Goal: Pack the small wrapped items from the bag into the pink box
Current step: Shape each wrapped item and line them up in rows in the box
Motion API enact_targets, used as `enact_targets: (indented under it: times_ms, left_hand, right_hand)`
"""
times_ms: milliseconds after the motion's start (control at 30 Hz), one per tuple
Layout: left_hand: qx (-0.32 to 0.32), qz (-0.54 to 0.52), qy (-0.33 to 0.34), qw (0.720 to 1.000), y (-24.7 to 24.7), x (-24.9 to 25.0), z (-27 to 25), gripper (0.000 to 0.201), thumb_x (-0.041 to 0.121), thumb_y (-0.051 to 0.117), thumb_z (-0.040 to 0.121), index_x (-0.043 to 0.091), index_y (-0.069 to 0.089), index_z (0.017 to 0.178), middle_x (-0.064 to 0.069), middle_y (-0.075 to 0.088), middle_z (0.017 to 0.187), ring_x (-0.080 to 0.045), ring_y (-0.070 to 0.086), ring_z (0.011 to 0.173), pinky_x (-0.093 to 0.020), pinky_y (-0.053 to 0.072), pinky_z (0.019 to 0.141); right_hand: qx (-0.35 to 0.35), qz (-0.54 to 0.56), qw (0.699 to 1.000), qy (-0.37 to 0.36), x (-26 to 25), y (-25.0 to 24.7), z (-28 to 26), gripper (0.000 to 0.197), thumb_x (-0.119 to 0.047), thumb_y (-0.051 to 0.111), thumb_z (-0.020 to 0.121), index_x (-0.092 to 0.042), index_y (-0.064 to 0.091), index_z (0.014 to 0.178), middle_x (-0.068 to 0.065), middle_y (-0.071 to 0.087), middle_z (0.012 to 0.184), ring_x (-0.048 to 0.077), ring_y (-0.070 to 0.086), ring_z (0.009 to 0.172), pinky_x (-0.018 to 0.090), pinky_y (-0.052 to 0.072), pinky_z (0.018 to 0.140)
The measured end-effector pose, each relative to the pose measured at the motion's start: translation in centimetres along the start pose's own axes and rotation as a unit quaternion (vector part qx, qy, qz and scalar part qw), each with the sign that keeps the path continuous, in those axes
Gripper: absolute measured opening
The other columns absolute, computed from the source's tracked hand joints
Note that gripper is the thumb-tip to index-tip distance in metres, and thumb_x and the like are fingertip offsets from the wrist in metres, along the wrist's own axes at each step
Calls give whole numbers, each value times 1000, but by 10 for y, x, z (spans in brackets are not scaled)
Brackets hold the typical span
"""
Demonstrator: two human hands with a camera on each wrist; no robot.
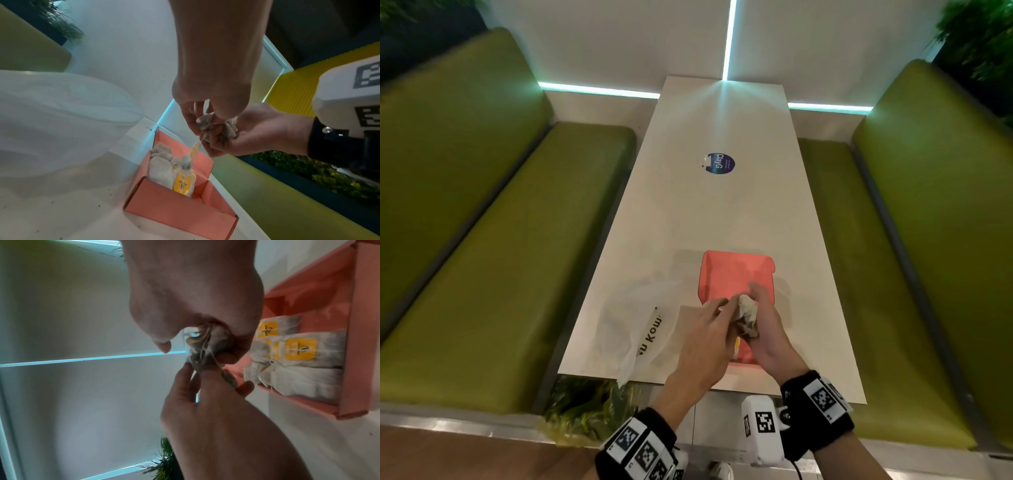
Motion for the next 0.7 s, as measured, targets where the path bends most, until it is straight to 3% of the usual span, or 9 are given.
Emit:
enact_targets:
  times_ms: [67,100,233,367,500,700]
  left_hand:
    - [-16,24,13,999,3,2,0,52,12,47,99,21,38,150,2,44,138,-21,53,113,-36,53,85]
    - [-21,29,15,999,4,1,1,52,11,47,99,21,38,149,2,43,137,-21,53,112,-36,53,84]
    - [-12,24,16,999,2,-1,3,45,14,48,100,24,44,143,4,46,131,-16,54,108,-33,52,84]
    - [6,-9,5,1000,-6,3,7,30,12,51,97,20,53,126,3,55,122,-16,57,97,-29,49,79]
    - [23,-44,3,999,-11,6,11,19,7,52,97,15,57,114,3,58,112,-12,56,83,-31,49,72]
    - [83,-129,-40,987,-23,5,20,13,5,55,97,15,60,103,1,64,102,-6,61,84,-25,54,72]
  right_hand:
    - [8,-9,1000,12,6,-2,1,54,-50,63,86,-3,64,114,16,73,105,30,72,94,37,53,79]
    - [10,-6,1000,18,7,-3,0,55,-48,65,85,-3,64,117,18,73,109,31,72,96,37,54,80]
    - [-3,15,999,32,7,-8,2,24,-29,61,93,-7,67,98,8,70,76,13,64,60,26,51,59]
    - [8,37,999,39,6,-15,6,15,-22,64,91,-8,63,98,10,66,78,19,59,65,29,49,62]
    - [30,41,997,52,4,-22,10,11,-16,64,89,-8,62,97,8,65,72,17,57,56,27,49,56]
    - [22,39,998,46,-1,-32,10,9,-14,62,88,-6,62,90,14,65,76,16,56,48,25,47,50]
Point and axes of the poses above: each hand's wrist, its own z-axis towards the middle knuckle, its own y-axis out of the palm, x = y × z, the point moved 2 cm from there along z, towards the middle knuckle
